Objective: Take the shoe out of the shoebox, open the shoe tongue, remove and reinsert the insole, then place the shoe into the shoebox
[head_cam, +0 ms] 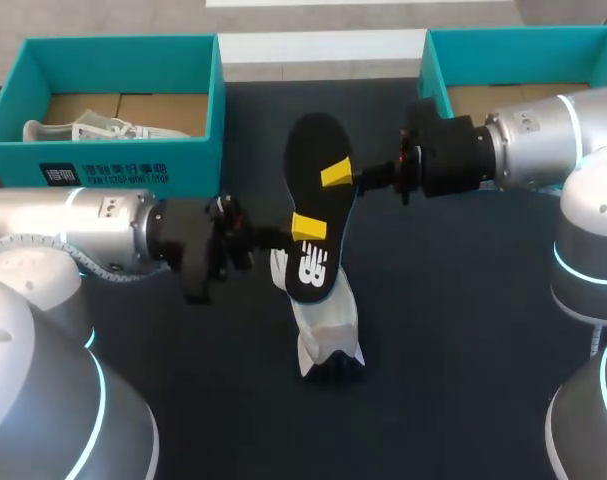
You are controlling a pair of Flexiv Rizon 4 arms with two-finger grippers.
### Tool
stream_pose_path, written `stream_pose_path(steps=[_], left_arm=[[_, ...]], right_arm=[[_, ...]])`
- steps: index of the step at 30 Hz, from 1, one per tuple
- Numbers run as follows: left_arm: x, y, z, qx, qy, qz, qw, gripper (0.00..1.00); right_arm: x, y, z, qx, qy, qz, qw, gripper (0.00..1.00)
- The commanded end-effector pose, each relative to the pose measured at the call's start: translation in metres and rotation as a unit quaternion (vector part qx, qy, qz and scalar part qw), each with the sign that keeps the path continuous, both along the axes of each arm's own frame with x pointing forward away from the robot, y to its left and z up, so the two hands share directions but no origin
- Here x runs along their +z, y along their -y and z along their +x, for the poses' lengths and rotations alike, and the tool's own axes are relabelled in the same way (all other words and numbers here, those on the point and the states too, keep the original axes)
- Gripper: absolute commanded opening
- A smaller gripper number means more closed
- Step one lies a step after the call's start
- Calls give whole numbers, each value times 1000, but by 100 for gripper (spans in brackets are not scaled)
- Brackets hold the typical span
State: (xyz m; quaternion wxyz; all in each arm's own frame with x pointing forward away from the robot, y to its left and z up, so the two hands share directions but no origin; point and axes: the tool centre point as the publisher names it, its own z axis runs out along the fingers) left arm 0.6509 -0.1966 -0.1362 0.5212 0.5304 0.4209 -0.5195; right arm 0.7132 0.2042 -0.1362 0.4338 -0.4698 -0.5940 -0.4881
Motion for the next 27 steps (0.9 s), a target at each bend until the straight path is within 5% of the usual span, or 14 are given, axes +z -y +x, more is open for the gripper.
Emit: stream_pose_path(steps=[1, 3, 4, 5, 6, 16, 27], left_arm=[[-1, 0, 4, -7, -1, 1, 1000, 0], [0, -2, 3, -13, -9, -2, 1000, 0], [1, -3, 3, -11, -12, -1, 1000, 36], [3, -5, 2, -10, -17, -2, 1000, 91], [4, -6, 2, -13, -19, -7, 1000, 100], [22, -41, 18, -14, -34, 60, 998, 100], [45, -51, 28, 53, -11, 294, 954, 100]], right_arm=[[-3, -5, 4, 5, -2, -2, 1000, 0], [-4, -3, 3, 1, -1, -2, 1000, 0], [-4, -2, 3, 1, -1, -2, 1000, 0], [-4, -1, 3, -3, -1, -2, 1000, 0], [-4, 1, 3, -3, -1, -3, 1000, 0], [-14, 17, 6, -13, -15, -8, 1000, 0], [-25, 21, 7, -18, -21, -6, 1000, 0]])
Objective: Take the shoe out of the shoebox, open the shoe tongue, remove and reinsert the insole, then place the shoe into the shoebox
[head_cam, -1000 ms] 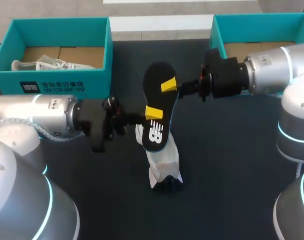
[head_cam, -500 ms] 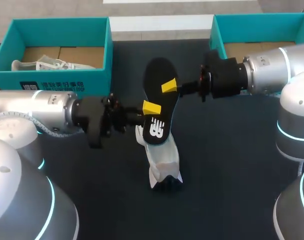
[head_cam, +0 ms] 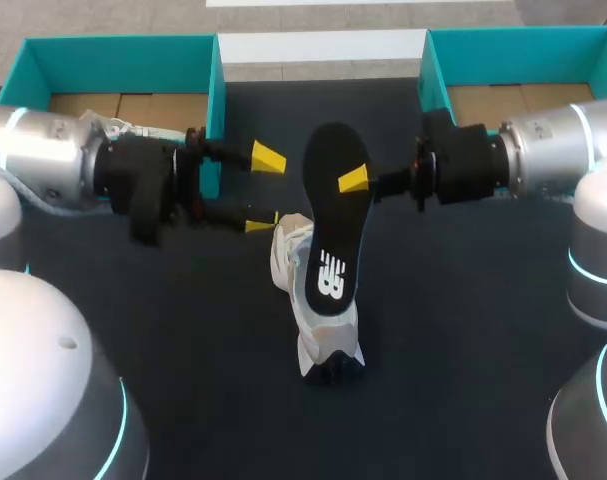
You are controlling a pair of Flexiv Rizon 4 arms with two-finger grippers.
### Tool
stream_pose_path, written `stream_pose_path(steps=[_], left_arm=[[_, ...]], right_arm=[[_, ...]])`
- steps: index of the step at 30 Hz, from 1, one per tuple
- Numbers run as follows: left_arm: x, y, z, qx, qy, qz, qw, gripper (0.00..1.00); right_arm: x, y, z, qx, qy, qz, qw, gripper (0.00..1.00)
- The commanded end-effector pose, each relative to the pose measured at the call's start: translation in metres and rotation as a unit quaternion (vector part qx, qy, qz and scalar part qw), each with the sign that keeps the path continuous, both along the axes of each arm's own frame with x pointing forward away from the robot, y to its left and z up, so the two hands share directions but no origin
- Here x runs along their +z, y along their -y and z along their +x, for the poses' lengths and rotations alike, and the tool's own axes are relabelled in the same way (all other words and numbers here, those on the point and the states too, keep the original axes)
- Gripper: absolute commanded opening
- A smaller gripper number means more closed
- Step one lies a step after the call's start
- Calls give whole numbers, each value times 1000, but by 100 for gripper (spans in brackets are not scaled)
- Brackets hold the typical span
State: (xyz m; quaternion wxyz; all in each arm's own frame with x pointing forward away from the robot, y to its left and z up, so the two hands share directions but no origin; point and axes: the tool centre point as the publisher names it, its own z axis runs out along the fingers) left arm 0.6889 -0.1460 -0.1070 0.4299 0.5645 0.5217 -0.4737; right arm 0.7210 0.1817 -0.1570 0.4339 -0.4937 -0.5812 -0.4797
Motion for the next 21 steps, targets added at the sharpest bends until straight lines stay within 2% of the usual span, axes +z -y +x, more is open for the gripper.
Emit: stream_pose_path(steps=[1, 3, 5, 19, 20, 21], left_arm=[[17, 1, -10, 26, 47, 167, 985, 100], [18, 4, -7, 26, 62, 200, 978, 100], [18, 6, -4, 38, 58, 209, 975, 100], [16, 5, -2, 41, 52, 206, 976, 100], [14, 8, -1, 37, 30, 240, 970, 100], [15, 11, -1, 48, 40, 262, 963, 100]], right_arm=[[-5, -3, -1, -2, 0, 3, 1000, 0], [-7, -4, -2, 0, -3, 2, 1000, 0], [-9, -6, -2, 2, -5, 3, 1000, 0], [-11, -11, 1, 12, -12, 5, 1000, 0], [-11, -12, 0, 14, -14, 4, 1000, 0], [-11, -12, 0, 16, -15, 3, 1000, 0]])
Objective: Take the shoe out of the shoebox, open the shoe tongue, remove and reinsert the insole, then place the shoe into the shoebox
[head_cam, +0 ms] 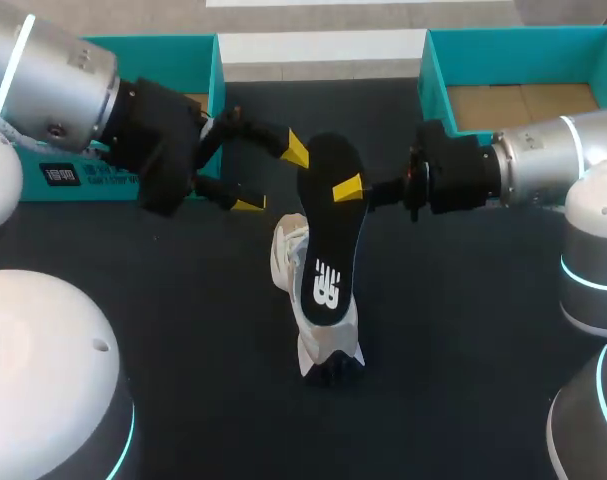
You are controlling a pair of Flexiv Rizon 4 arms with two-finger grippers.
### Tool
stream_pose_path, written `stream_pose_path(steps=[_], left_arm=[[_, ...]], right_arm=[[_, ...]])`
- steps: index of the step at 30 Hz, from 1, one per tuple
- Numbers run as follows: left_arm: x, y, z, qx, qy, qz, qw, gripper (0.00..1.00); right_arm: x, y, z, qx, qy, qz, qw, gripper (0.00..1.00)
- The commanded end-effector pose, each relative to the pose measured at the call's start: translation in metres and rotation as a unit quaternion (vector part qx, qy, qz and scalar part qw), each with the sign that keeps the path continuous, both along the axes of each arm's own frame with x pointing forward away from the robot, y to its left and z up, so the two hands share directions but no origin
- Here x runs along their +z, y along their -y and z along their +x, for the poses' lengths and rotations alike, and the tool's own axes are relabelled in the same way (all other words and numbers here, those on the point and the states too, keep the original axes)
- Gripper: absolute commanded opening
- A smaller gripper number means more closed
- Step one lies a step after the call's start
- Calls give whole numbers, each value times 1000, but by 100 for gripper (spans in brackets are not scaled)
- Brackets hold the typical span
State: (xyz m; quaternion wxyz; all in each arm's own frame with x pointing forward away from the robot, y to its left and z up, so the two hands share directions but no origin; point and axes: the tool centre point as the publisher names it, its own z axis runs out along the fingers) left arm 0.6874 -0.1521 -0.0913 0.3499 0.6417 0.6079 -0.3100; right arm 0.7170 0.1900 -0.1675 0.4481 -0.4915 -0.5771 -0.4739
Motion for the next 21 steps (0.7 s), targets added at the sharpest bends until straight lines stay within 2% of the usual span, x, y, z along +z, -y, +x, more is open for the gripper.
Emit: stream_pose_path(steps=[1, 3, 6, 8, 10, 12, 13, 21], left_arm=[[-1, 7, 0, 14, -14, 107, 994, 100], [-1, 10, 3, 25, -16, 148, 989, 100], [-4, 10, 12, 39, -59, 212, 975, 100], [-4, 11, 14, 42, -38, 251, 966, 100], [-5, 12, 17, 36, -49, 285, 957, 100], [-6, 13, 19, 40, -61, 324, 943, 100], [-6, 14, 19, 52, -44, 354, 933, 100], [-4, 26, 16, 34, -28, 425, 904, 100]], right_arm=[[-1, -4, 3, 9, -4, -4, 1000, 0], [-3, -5, 2, 12, -6, -5, 1000, 0], [-5, -6, 0, 13, -7, -5, 1000, 0], [-6, -6, -1, 13, -9, -7, 1000, 0], [-6, -7, -2, 12, -8, -7, 1000, 0], [-7, -9, -2, 13, -8, -6, 1000, 0], [-7, -9, -2, 13, -7, -7, 1000, 0], [-7, -13, 1, 19, -3, -11, 1000, 0]])
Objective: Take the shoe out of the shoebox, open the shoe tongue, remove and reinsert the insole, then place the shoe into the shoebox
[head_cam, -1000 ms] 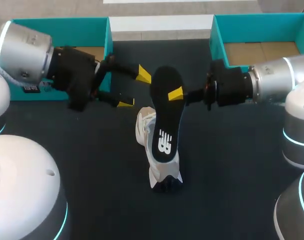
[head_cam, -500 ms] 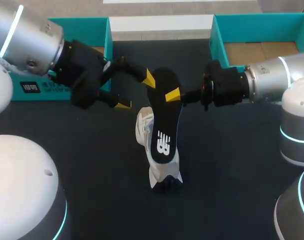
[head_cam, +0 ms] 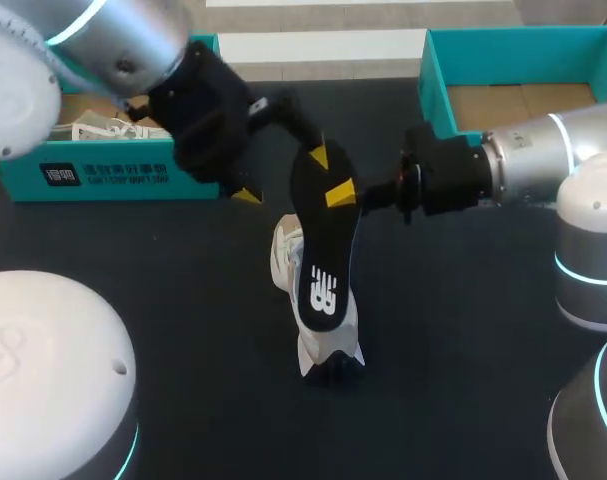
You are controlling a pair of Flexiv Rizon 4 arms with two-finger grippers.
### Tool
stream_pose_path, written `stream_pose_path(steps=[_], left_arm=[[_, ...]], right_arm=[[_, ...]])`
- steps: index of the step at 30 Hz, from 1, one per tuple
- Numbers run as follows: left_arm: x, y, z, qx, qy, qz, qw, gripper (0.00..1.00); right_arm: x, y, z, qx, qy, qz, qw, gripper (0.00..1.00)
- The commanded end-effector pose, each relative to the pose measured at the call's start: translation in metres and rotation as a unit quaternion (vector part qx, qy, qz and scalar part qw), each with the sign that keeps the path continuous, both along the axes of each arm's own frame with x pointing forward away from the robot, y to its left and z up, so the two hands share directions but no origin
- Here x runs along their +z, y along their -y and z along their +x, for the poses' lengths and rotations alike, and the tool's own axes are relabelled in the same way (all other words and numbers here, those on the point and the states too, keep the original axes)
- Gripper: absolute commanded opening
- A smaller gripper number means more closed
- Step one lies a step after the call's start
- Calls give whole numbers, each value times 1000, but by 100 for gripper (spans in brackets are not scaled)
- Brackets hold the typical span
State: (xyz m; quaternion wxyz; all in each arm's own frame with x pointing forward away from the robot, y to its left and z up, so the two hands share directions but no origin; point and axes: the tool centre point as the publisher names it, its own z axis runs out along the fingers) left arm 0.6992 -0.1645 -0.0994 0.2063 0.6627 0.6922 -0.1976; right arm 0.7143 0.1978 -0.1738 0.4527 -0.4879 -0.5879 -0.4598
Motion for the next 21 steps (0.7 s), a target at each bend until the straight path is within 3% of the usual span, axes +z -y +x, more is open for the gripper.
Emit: stream_pose_path(steps=[1, 21], left_arm=[[5, 15, 4, -9, 5, 250, 968, 100], [2, 27, 5, -8, 34, 246, 968, 100]], right_arm=[[-1, -5, 4, 4, 1, -2, 1000, 0], [1, -7, 6, 11, 1, -6, 1000, 0]])
